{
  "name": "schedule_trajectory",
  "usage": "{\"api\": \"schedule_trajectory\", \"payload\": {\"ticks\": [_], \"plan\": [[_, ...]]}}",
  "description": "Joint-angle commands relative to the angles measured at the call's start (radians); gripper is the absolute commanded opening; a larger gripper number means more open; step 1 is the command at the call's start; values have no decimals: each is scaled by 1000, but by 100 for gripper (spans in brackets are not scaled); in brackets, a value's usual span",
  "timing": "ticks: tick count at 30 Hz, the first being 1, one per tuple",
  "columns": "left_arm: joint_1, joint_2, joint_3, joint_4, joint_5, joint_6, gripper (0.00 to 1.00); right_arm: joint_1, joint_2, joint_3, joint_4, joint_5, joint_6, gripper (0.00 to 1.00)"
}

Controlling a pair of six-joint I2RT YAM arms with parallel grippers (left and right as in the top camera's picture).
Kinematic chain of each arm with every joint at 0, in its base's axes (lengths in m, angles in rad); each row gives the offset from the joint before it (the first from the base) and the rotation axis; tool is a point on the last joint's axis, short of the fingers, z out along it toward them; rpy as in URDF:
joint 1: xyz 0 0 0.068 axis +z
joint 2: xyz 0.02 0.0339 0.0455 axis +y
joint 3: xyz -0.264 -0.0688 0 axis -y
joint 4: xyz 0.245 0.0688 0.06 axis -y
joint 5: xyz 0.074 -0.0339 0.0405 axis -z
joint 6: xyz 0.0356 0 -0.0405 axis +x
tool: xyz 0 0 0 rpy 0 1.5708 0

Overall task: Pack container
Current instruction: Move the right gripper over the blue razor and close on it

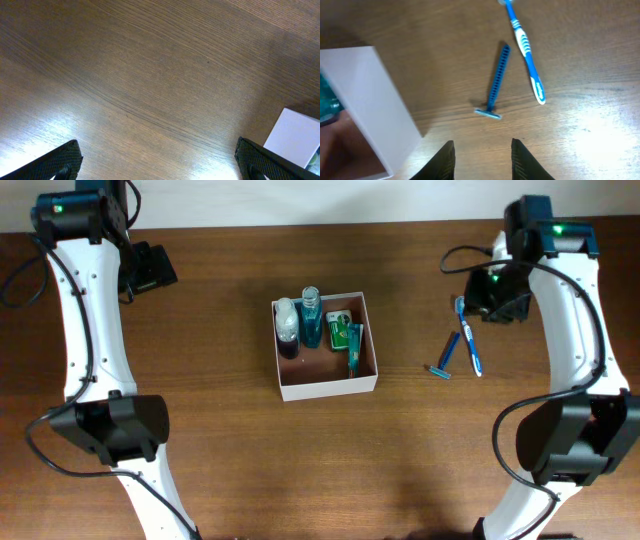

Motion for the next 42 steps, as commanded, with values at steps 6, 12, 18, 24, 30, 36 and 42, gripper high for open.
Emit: {"api": "schedule_trajectory", "payload": {"ticks": [6, 12, 18, 24, 30, 36, 42], "plan": [[2, -8, -4, -1, 0, 8, 99, 8, 0, -234, 164, 5, 53, 47], [2, -8, -4, -1, 0, 8, 99, 15, 0, -373, 319, -12, 212, 40], [2, -8, -4, -1, 0, 8, 99, 45, 28, -420, 396, 24, 251, 41], [2, -8, -4, -1, 0, 8, 99, 47, 97, -420, 397, 51, 269, 42], [2, -8, -4, -1, 0, 8, 99, 48, 159, -420, 404, 79, 269, 41], [2, -8, -4, -1, 0, 8, 99, 48, 166, -420, 412, 95, 272, 41], [2, -8, -4, -1, 0, 8, 99, 48, 166, -420, 423, 96, 272, 14]]}}
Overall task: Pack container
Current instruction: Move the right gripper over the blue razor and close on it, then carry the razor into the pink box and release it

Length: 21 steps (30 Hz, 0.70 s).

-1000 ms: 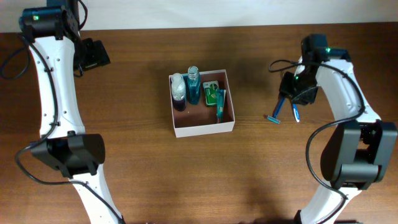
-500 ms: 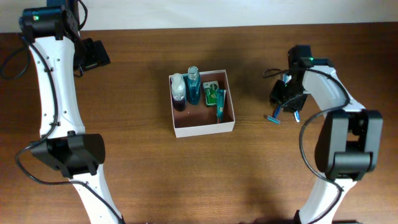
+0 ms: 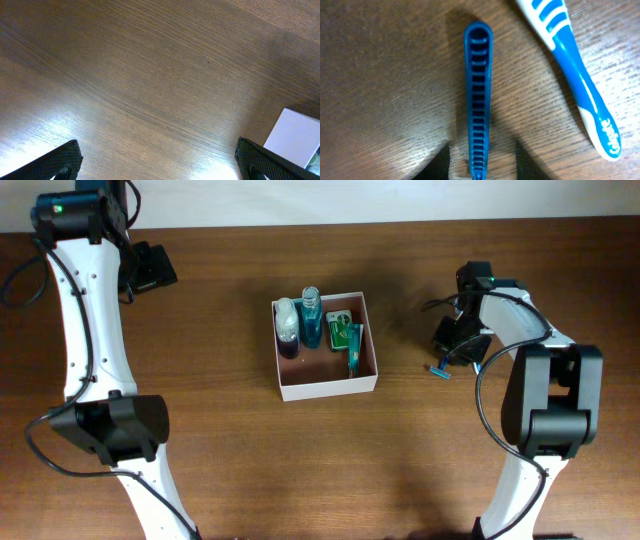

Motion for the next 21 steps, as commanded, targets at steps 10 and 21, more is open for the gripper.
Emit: {"api": "schedule_trajectory", "payload": {"ticks": [10, 21], "plan": [[2, -8, -3, -1, 0, 8, 99, 3, 6, 34, -35, -60, -26, 4], [2, -8, -3, -1, 0, 8, 99, 70, -19, 511, -433, -483, -312, 4]]}}
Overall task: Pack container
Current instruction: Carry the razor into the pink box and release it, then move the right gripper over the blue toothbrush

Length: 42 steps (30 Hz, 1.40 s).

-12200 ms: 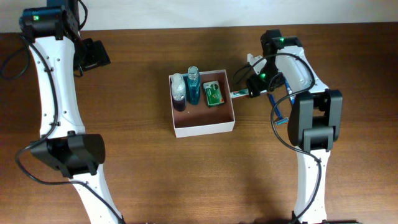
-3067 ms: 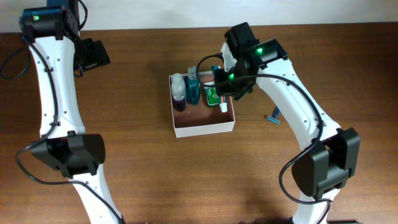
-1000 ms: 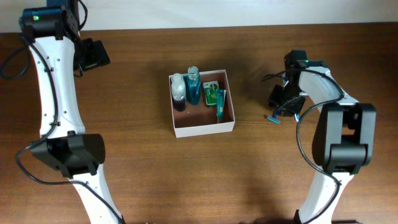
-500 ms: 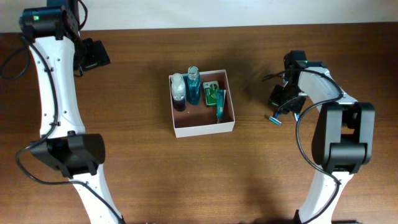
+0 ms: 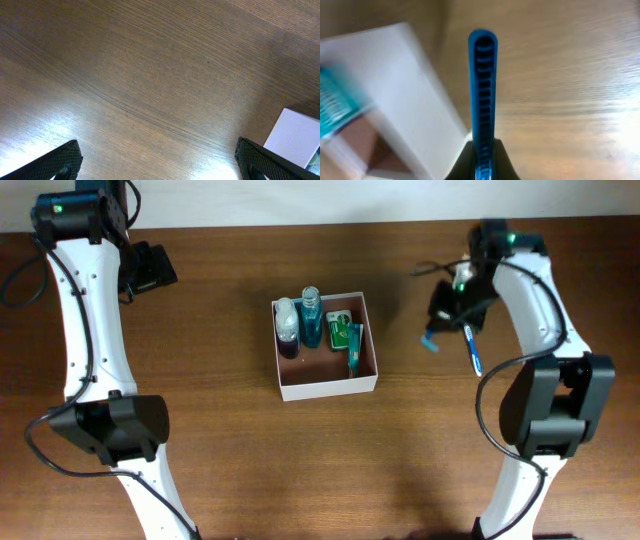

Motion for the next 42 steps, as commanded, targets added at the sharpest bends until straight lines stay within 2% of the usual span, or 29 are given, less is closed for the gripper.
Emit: {"api": "schedule_trajectory", "payload": {"ticks": [1, 5, 11, 14, 17, 18, 20, 24, 30, 33, 34, 38, 40, 42], "plan": [[2, -8, -3, -1, 0, 8, 100, 79, -26, 150, -92, -154, -159, 4], [2, -8, -3, -1, 0, 8, 99, 187, -27, 204, -114, -131, -205, 4], [2, -8, -3, -1, 0, 8, 99, 333, 3, 202, -69, 37, -146, 5], [2, -8, -3, -1, 0, 8, 99, 365, 19, 202, -61, 90, -119, 18], [2, -8, -3, -1, 0, 8, 99, 371, 23, 202, -62, 117, -116, 41], [2, -8, -3, 0, 0, 8, 99, 369, 23, 202, -61, 117, -116, 44], [2, -8, -3, -1, 0, 8, 99, 359, 23, 202, -62, 127, -117, 50], [2, -8, -3, -1, 0, 8, 99, 323, 23, 202, -78, 217, -116, 52], [2, -8, -3, 0, 0, 8, 99, 179, 23, 202, -126, 289, -122, 58], [2, -8, -3, -1, 0, 8, 99, 92, 23, 202, -146, 335, -192, 64], [2, -8, -3, -1, 0, 8, 99, 48, 25, 202, -151, 341, -258, 66], [2, -8, -3, -1, 0, 8, 99, -46, 45, 202, -150, 341, -396, 84], [2, -8, -3, -1, 0, 8, 99, -79, 64, 202, -146, 342, -418, 99], [2, -8, -3, -1, 0, 8, 99, -107, 90, 202, -145, 342, -430, 100]]}}
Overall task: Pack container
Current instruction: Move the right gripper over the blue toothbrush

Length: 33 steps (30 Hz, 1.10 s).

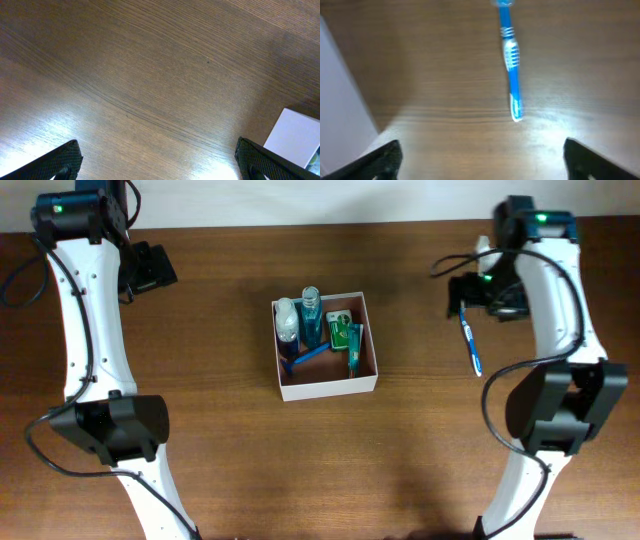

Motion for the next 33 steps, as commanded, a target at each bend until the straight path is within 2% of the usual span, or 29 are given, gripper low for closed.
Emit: {"api": "schedule_trajectory", "payload": {"ticks": [1, 10, 17, 29, 33], "plan": [[2, -8, -3, -1, 0, 8, 99, -38, 64, 13, 2, 17, -89, 99], [2, -8, -3, -1, 0, 8, 99, -45, 169, 13, 38, 16, -204, 97], [2, -8, -3, -1, 0, 8, 99, -44, 271, 13, 51, 28, -227, 97], [2, -8, -3, -1, 0, 8, 100, -38, 328, 11, 59, 58, -206, 85], [2, -8, -3, -1, 0, 8, 99, -38, 329, 11, 63, 58, -194, 79]]}}
